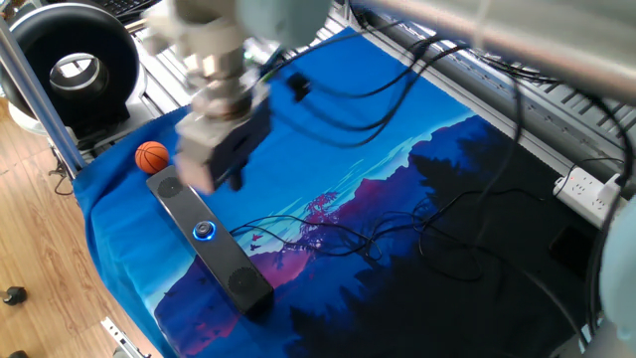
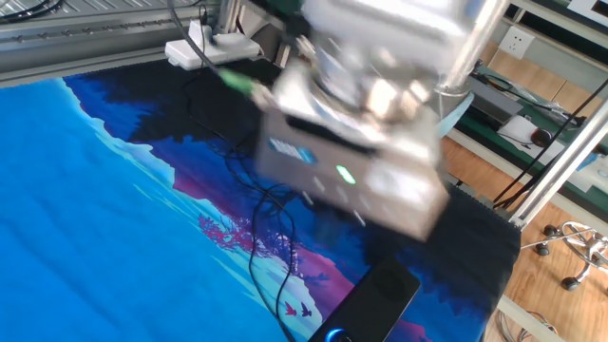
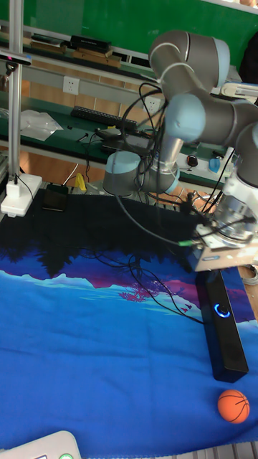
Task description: Turn the knob to increase the volume of the speaker
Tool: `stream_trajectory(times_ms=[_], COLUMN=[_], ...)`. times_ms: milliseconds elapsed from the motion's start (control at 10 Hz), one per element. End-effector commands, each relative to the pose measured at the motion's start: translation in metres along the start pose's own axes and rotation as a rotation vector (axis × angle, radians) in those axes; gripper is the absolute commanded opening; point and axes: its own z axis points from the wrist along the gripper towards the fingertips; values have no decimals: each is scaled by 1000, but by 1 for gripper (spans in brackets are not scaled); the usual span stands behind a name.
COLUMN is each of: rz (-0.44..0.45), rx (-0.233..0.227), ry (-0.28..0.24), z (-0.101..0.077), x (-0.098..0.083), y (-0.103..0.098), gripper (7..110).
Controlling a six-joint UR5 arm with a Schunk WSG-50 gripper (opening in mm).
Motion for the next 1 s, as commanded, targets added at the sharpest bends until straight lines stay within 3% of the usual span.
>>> stream_trajectory(times_ms=[0, 100, 300, 400, 800, 900], rz=[66, 78, 78, 40, -83, -96], rx=[-13, 2, 72, 79, 132, 132], ry=[-33, -24, 44, 31, 69, 47], z=[13, 14, 13, 13, 11, 11], x=[-18, -16, 2, -2, 6, 0], y=[30, 26, 10, 7, -6, -6], gripper=[7, 7, 7, 7, 7, 7])
